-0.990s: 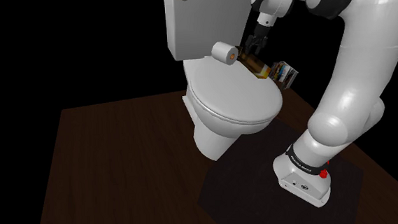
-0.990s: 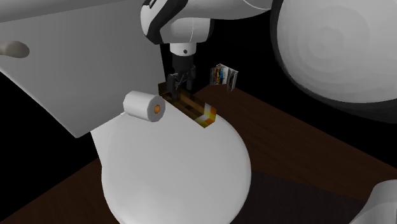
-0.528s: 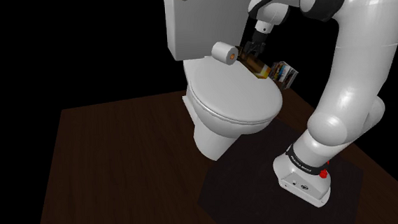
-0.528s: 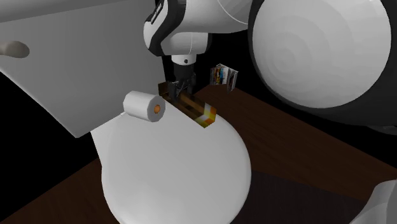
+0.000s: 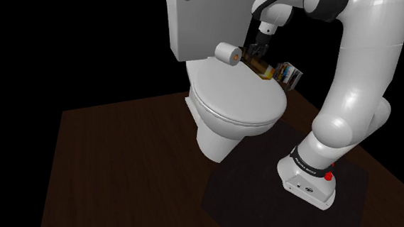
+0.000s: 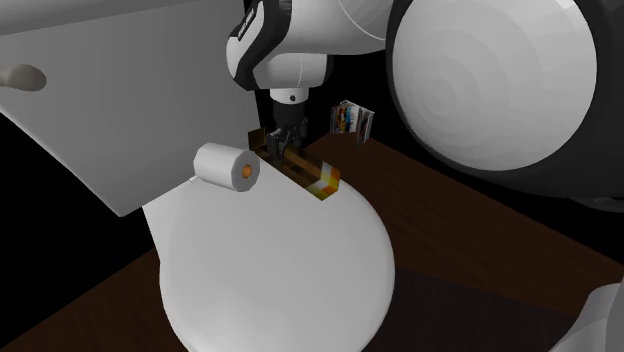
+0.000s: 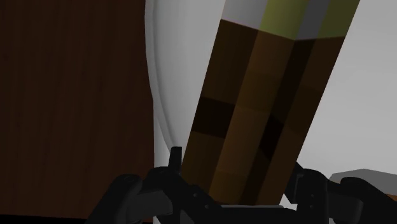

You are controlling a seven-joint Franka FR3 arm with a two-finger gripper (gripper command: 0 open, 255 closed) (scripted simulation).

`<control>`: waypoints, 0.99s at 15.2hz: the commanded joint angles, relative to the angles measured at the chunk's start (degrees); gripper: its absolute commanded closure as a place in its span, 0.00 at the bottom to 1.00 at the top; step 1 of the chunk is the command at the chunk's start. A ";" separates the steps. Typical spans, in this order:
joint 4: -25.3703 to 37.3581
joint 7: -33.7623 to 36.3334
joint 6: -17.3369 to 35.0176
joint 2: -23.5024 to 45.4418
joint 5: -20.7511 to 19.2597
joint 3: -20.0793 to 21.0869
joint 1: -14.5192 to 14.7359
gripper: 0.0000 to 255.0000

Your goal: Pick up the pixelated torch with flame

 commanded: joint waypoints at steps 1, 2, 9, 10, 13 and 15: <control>-0.02 -0.06 0.13 0.18 0.02 0.08 0.02 1.00; -0.08 -0.05 0.16 0.15 0.02 0.08 0.04 1.00; 1.41 1.22 -3.36 -2.23 -1.52 -0.68 0.43 1.00; 1.71 1.42 -3.95 -2.58 -1.76 -0.78 0.48 1.00; 2.71 2.03 -5.76 -3.56 -2.42 -1.07 0.61 1.00; 3.45 2.43 -7.00 -4.17 -2.83 -1.24 0.68 1.00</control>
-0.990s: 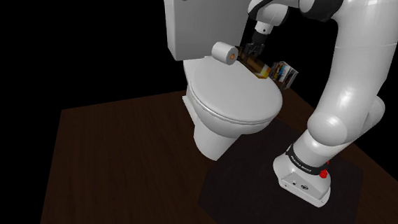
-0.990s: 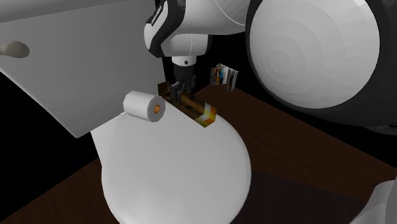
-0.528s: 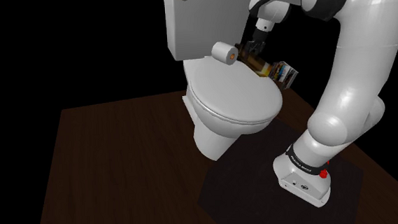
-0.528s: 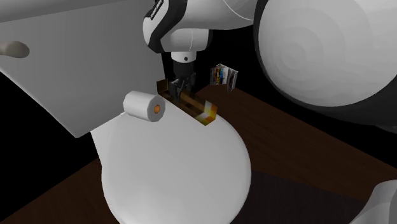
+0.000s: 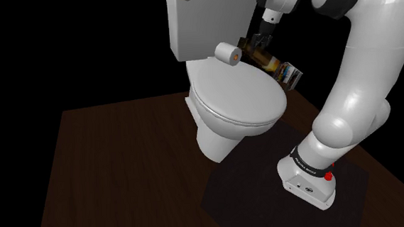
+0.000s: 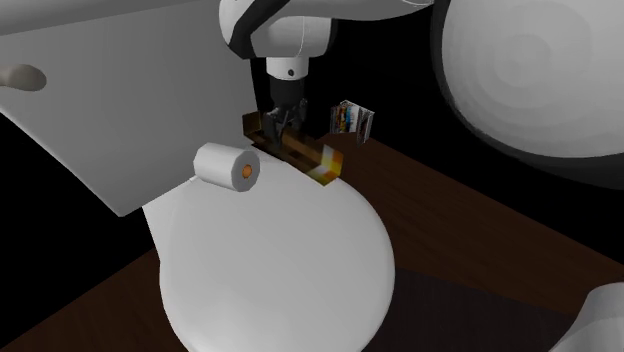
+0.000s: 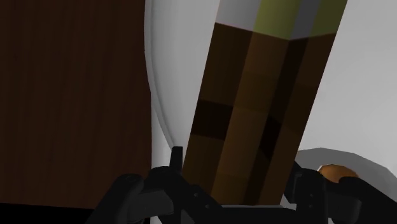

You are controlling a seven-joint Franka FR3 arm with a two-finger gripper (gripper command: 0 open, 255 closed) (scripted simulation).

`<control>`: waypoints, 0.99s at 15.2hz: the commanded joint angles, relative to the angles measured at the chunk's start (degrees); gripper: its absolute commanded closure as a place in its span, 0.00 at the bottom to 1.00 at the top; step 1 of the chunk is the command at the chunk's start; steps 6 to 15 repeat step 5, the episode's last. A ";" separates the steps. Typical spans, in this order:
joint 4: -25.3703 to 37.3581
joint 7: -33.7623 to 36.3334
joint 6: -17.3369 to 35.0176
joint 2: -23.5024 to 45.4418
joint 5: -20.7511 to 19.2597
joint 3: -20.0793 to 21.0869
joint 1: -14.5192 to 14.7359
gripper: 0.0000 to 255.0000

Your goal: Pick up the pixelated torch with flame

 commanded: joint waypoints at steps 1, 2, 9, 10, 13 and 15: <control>0.92 0.41 -1.37 -0.61 -0.42 -0.19 0.04 1.00; 1.33 0.60 -2.00 -0.89 -0.61 -0.26 0.07 1.00; 1.81 0.82 -2.73 -1.20 -0.83 -0.34 0.09 1.00; 1.81 0.82 -2.73 -1.20 -0.83 -0.34 0.09 1.00; 1.81 0.82 -2.73 -1.20 -0.83 -0.34 0.09 1.00; 1.81 0.82 -2.73 -1.20 -0.83 -0.34 0.09 1.00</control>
